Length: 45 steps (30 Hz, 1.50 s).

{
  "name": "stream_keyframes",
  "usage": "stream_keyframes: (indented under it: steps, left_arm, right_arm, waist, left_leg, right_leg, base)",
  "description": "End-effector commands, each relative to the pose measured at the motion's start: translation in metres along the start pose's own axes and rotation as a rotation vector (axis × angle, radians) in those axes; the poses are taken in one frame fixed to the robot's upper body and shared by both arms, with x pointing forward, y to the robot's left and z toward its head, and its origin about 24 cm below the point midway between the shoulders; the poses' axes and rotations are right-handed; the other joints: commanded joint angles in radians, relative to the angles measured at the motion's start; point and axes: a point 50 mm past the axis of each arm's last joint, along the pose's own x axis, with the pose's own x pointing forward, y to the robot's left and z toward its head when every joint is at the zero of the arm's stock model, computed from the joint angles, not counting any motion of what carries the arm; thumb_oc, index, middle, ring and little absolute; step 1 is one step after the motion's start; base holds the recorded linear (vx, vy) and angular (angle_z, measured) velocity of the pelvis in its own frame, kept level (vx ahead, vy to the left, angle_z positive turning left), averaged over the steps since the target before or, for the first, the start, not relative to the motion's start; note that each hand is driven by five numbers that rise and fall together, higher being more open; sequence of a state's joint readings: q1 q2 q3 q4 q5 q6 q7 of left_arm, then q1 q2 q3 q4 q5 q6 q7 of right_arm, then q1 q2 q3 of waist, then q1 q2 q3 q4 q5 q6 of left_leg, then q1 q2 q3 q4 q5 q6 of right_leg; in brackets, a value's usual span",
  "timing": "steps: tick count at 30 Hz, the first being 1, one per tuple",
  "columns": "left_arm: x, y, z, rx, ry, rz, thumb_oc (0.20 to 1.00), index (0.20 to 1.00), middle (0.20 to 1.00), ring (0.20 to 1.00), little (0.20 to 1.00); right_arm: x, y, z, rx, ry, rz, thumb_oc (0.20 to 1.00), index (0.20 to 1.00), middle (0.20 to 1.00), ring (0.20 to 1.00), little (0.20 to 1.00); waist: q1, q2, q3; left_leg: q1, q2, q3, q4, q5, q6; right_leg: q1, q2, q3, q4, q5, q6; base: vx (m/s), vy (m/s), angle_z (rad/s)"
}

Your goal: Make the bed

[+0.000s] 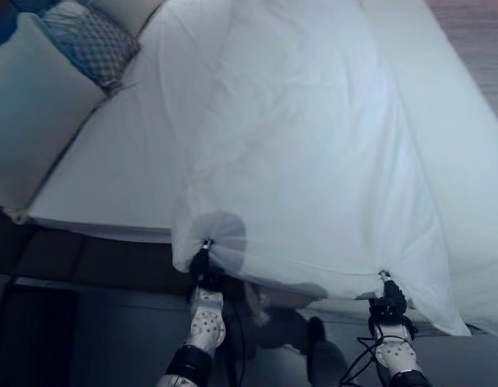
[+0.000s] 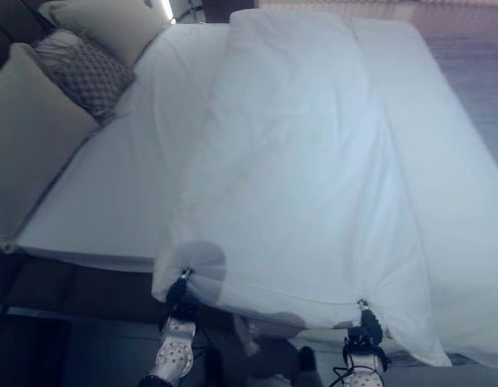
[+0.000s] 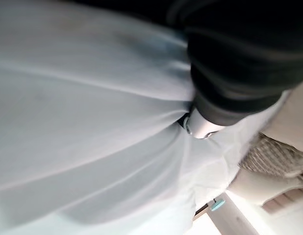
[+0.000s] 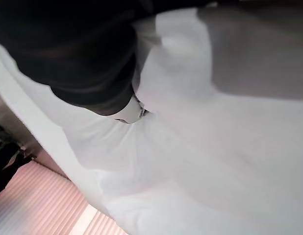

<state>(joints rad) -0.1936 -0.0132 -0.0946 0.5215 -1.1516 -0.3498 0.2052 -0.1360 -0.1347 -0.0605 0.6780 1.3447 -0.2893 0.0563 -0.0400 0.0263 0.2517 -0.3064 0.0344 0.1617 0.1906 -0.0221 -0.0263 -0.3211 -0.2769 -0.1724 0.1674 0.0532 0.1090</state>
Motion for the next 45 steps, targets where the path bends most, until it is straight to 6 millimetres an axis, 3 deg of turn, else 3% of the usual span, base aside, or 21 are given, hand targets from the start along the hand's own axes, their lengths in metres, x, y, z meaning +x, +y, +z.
stream_keyframes:
  steps: [1,3,5,10,13,15,16,17,19,22,24,25,28,29,34,38,45]
  left_arm:
    - [0.005,0.010,0.055,0.030,-0.235,0.031,0.200,0.200,0.200,0.200,0.200]
    - [0.005,0.015,0.055,0.065,-0.236,0.056,0.200,0.200,0.200,0.200,0.200]
    - [0.005,0.020,0.050,0.092,-0.225,0.084,0.200,0.200,0.200,0.200,0.200]
    - [0.003,0.046,0.039,0.032,-0.213,0.266,0.200,0.200,0.200,0.200,0.200]
    - [0.005,0.050,0.034,0.039,-0.202,0.313,0.200,0.200,0.200,0.200,0.200]
    - [0.006,0.059,0.033,0.054,-0.203,0.368,0.200,0.200,0.200,0.200,0.200]
    - [0.008,0.058,0.033,0.047,-0.207,0.383,0.200,0.200,0.200,0.200,0.200]
    - [0.008,0.063,0.033,0.066,-0.202,0.405,0.200,0.200,0.200,0.200,0.200]
    - [0.009,0.077,0.036,0.131,-0.195,0.491,0.200,0.200,0.200,0.200,0.200]
    - [0.012,0.080,0.035,0.147,-0.176,0.547,0.200,0.200,0.200,0.200,0.200]
    - [0.014,0.085,0.034,0.153,-0.149,0.617,0.200,0.200,0.200,0.200,0.200]
    - [0.015,0.085,0.031,0.186,-0.122,0.657,0.200,0.200,0.200,0.200,0.200]
    - [0.017,0.084,0.031,0.169,-0.116,0.736,0.200,0.200,0.200,0.200,0.200]
    - [0.013,0.093,0.028,0.200,-0.080,0.770,0.200,0.200,0.200,0.200,0.200]
    - [0.004,0.113,0.024,0.271,0.022,0.882,0.200,0.200,0.200,0.200,0.200]
    - [-0.006,0.129,0.019,0.316,0.128,0.944,0.200,0.200,0.200,0.200,0.200]
    - [-0.012,0.138,0.017,0.350,0.190,0.967,0.200,0.200,0.200,0.200,0.200]
  right_arm:
    - [0.004,0.002,0.018,-0.094,-0.063,0.032,0.200,0.200,0.200,0.200,0.200]
    - [0.003,0.001,0.015,-0.105,-0.053,0.041,0.200,0.200,0.200,0.200,0.200]
    - [0.001,-0.002,0.011,-0.171,-0.019,0.054,0.200,0.200,0.200,0.200,0.200]
    - [-0.005,-0.015,-0.002,-0.332,0.082,0.045,0.200,0.200,0.200,0.200,0.200]
    - [-0.010,-0.029,-0.009,-0.451,0.164,0.024,0.200,0.200,0.200,0.200,0.200]
    - [-0.010,-0.036,-0.012,-0.545,0.220,0.012,0.200,0.200,0.200,0.200,0.200]
    - [-0.010,-0.038,-0.014,-0.609,0.250,0.010,0.200,0.200,0.200,0.200,0.200]
    - [-0.012,-0.042,-0.018,-0.623,0.276,0.004,0.200,0.200,0.200,0.200,0.200]
    - [-0.014,-0.055,-0.020,-0.694,0.326,-0.066,0.200,0.200,0.200,0.200,0.200]
    - [-0.009,-0.056,-0.019,-0.747,0.334,-0.106,0.200,0.200,0.200,0.200,0.200]
    - [-0.003,-0.051,-0.020,-0.771,0.339,-0.125,0.200,0.200,0.200,0.200,0.200]
    - [0.000,-0.049,-0.019,-0.806,0.337,-0.137,0.200,0.200,0.200,0.200,0.200]
    - [0.001,-0.051,-0.019,-0.835,0.362,-0.171,0.200,0.200,0.200,0.200,0.200]
    - [-0.001,-0.056,-0.021,-0.914,0.407,-0.173,0.200,0.200,0.200,0.200,0.200]
    - [-0.008,-0.069,-0.027,-0.987,0.497,-0.250,0.200,0.200,0.200,0.200,0.200]
    - [-0.020,-0.085,-0.030,-1.023,0.586,-0.334,0.200,0.200,0.200,0.200,0.200]
    - [-0.031,-0.099,-0.031,-1.052,0.656,-0.391,0.200,0.200,0.200,0.200,0.200]
  waist:
    - [-0.009,-0.016,0.005]
    - [-0.011,-0.024,0.004]
    - [-0.016,-0.024,0.004]
    - [-0.009,0.004,-0.010]
    - [-0.019,0.002,0.011]
    - [-0.006,-0.005,0.032]
    - [-0.004,-0.007,0.032]
    - [-0.006,-0.010,0.029]
    - [-0.009,-0.019,0.020]
    - [-0.004,-0.009,0.031]
    - [-0.009,0.004,0.050]
    - [-0.008,0.006,0.065]
    - [-0.019,0.004,0.082]
    - [-0.020,0.003,0.087]
    - [-0.018,-0.005,0.091]
    - [-0.016,-0.009,0.075]
    - [-0.017,-0.011,0.061]
  left_leg:
    - [0.019,-0.010,-0.013,-0.106,0.037,-0.010]
    - [0.044,-0.037,-0.001,-0.145,0.054,-0.012]
    - [0.060,-0.052,-0.004,-0.155,0.057,-0.006]
    - [0.045,-0.047,0.025,-0.134,0.051,-0.014]
    - [-0.008,-0.024,0.027,-0.008,0.048,-0.040]
    - [-0.048,-0.038,-0.046,0.068,0.062,-0.057]
    - [-0.063,-0.060,-0.084,0.062,0.061,-0.056]
    - [-0.057,-0.052,-0.095,0.035,0.050,-0.050]
    - [-0.043,0.038,-0.121,-0.095,0.101,-0.054]
    - [-0.028,0.075,-0.156,-0.186,0.149,-0.065]
    - [-0.017,0.096,-0.128,-0.236,0.156,-0.067]
    - [-0.029,0.094,-0.114,-0.248,0.169,-0.073]
    - [-0.069,0.061,-0.072,-0.168,0.126,-0.065]
    - [-0.075,0.051,-0.064,-0.143,0.109,-0.062]
    - [-0.090,0.035,-0.038,-0.105,0.083,-0.051]
    - [-0.073,0.035,-0.031,-0.125,0.086,-0.049]
    - [-0.053,0.037,-0.036,-0.140,0.091,-0.055]
  right_leg:
    - [-0.010,0.143,0.059,-0.034,-0.005,0.022]
    - [-0.001,0.215,0.061,-0.032,-0.040,-0.003]
    - [-0.002,0.259,0.109,-0.035,-0.050,-0.024]
    - [0.023,0.236,0.128,-0.109,-0.025,-0.020]
    - [0.034,0.228,0.118,-0.110,-0.031,-0.036]
    - [0.044,0.231,0.123,-0.108,-0.036,-0.045]
    - [0.038,0.229,0.124,-0.108,-0.034,-0.044]
    - [0.035,0.231,0.129,-0.106,-0.034,-0.043]
    - [0.019,0.220,0.147,-0.107,-0.038,-0.029]
    - [-0.016,0.230,0.159,-0.073,-0.051,-0.025]
    - [-0.064,0.238,0.162,-0.028,-0.057,-0.020]
    - [-0.088,0.228,0.155,-0.017,-0.053,-0.013]
    - [-0.102,0.188,0.164,-0.020,-0.023,0.009]
    - [-0.097,0.173,0.167,-0.025,-0.016,0.014]
    - [-0.090,0.138,0.198,-0.073,0.024,0.025]
    - [-0.074,0.122,0.192,-0.103,0.036,0.027]
    - [-0.055,0.118,0.179,-0.117,0.037,0.029]
  base:
    - [0.03,0.268,-0.31]
    - [0.04,0.152,-0.37]
    - [0.04,0.050,0.08]
    - [0.00,-0.055,-0.05]
    - [-0.04,-0.163,0.04]
    - [-0.03,-0.097,0.22]
    - [-0.02,-0.027,0.15]
    - [0.01,0.000,-0.03]
    - [0.04,0.073,-0.28]
    - [0.00,0.142,-0.14]
    - [-0.08,0.235,-0.12]
    - [-0.09,0.241,-0.16]
    - [-0.01,0.274,-0.16]
    - [0.02,0.271,0.02]
    - [0.04,0.175,0.02]
    - [0.05,0.043,-0.11]
    - [0.03,-0.009,-0.01]
